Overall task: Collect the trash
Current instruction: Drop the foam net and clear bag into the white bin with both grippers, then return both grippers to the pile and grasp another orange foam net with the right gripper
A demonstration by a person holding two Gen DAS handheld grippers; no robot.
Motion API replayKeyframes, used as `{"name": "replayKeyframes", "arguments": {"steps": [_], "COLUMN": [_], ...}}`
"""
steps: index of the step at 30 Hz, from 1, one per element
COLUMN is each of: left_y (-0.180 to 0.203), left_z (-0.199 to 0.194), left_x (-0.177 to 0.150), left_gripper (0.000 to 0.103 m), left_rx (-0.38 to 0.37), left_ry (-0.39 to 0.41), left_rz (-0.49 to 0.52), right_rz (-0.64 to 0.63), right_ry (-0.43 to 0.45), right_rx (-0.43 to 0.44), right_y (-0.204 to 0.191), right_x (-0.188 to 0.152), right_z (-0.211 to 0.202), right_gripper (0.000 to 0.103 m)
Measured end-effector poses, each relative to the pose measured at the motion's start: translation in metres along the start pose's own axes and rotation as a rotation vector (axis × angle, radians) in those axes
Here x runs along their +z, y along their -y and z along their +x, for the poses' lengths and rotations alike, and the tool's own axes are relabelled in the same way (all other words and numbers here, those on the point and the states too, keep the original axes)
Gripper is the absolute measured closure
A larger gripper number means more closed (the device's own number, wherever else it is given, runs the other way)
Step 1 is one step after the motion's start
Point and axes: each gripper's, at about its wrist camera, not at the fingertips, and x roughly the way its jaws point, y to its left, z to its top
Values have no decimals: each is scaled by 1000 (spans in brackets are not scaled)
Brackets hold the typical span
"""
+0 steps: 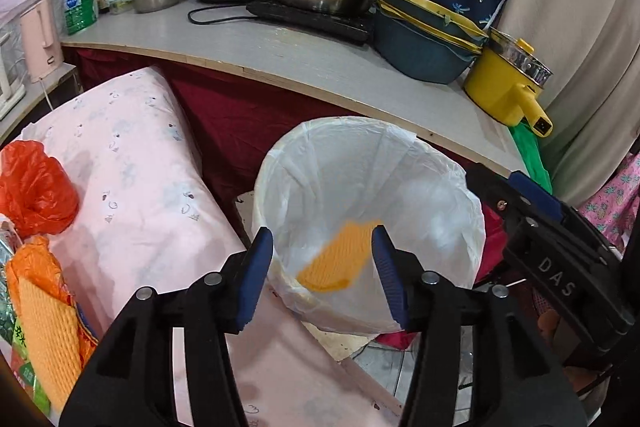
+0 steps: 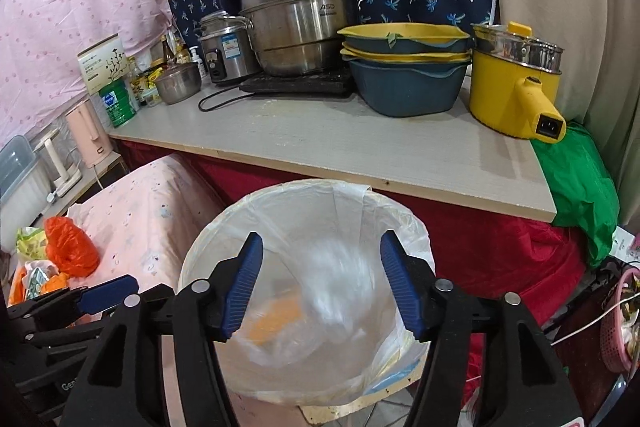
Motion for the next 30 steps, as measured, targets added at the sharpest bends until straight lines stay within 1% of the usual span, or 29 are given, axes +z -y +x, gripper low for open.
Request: {"name": "replayKeyframes", "arguments": {"steps": [5, 10, 13, 15, 18, 23, 26, 28, 30], "left_y": [-11, -26, -40, -50, -69, -104, -124, -136, -149], "left_z": [-16, -42, -61, -74, -91, -117, -131, -138, -146], "left_x": [-2, -12, -21, -28, -39, -62, -79, -90, -101], "left_gripper": [54, 53, 46, 45, 44, 39, 34, 34, 30], "left_rx": [26, 64, 97, 121, 152, 220, 256, 282, 298], "left_ry": [27, 59, 79, 95, 102, 110, 101, 94, 88], "left_rz": [-29, -56, -83, -101, -137, -182, -204, -214, -217], "right_rz": [-5, -34, -49, -53, -73, -119, -143, -155, -171], "right_ry": [24, 43, 45, 40, 24, -21, -54, -76, -100], "right_rx": [21, 52, 81, 114, 158, 230, 269, 291, 309], "right_y": [-7, -25, -39, -50, -69, -106, -129, -140, -154], "right_x": [5, 5, 3, 0, -7, -26, -39, -47, -57], "right_z": [-16, -35, -46, -54, -63, -72, -75, -75, -75], "right_gripper": [42, 41, 40, 39, 38, 38, 38, 38, 38]}}
